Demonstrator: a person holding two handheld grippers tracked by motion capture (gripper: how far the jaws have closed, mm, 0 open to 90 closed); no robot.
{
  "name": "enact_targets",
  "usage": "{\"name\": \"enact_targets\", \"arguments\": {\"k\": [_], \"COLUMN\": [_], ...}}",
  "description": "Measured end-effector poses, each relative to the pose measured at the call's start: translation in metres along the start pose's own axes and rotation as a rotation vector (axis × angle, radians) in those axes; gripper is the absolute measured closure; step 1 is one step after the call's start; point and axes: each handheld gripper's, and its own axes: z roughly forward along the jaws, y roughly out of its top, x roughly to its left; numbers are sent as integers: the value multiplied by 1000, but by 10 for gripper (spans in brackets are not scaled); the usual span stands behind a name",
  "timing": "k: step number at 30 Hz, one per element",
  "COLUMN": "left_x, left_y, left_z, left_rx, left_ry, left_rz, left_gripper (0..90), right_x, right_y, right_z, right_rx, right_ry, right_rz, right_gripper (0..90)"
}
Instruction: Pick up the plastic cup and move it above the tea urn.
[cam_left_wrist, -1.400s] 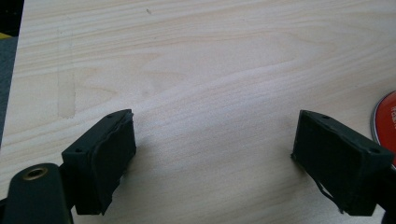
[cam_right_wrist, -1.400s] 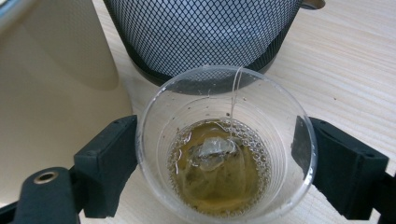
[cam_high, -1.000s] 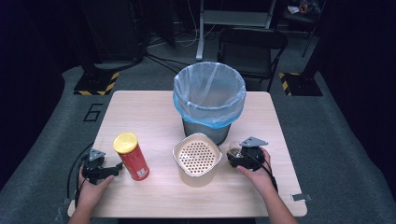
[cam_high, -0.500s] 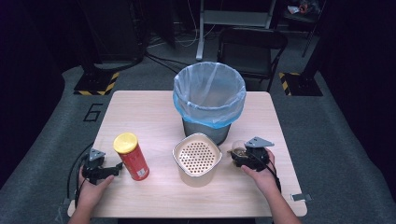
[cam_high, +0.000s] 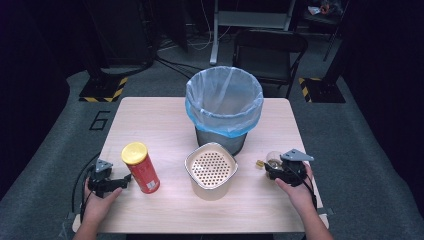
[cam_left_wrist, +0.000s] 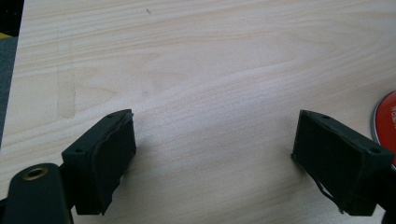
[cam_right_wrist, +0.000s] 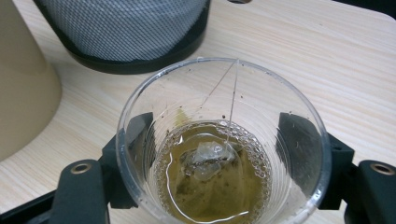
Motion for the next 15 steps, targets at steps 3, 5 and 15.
{"name": "enact_targets", "arguments": {"k": [3,5,15], "left_x": [0,0,-1], "left_y": [0,0,0], "left_z": [0,0,0], "left_rx": [0,0,0], "left_ry": [0,0,-2], "left_rz": [0,0,-8], "left_gripper": [126,126,126], "right_x": [-6,-9,-15], "right_y": [-5,-8,-21], "right_z": [-4,-7,-9], "right_rx": [-5,-7,-12], "right_ry": [-6,-17,-4], "right_rz": [30,41,68], "right_gripper": [280,279,248]}}
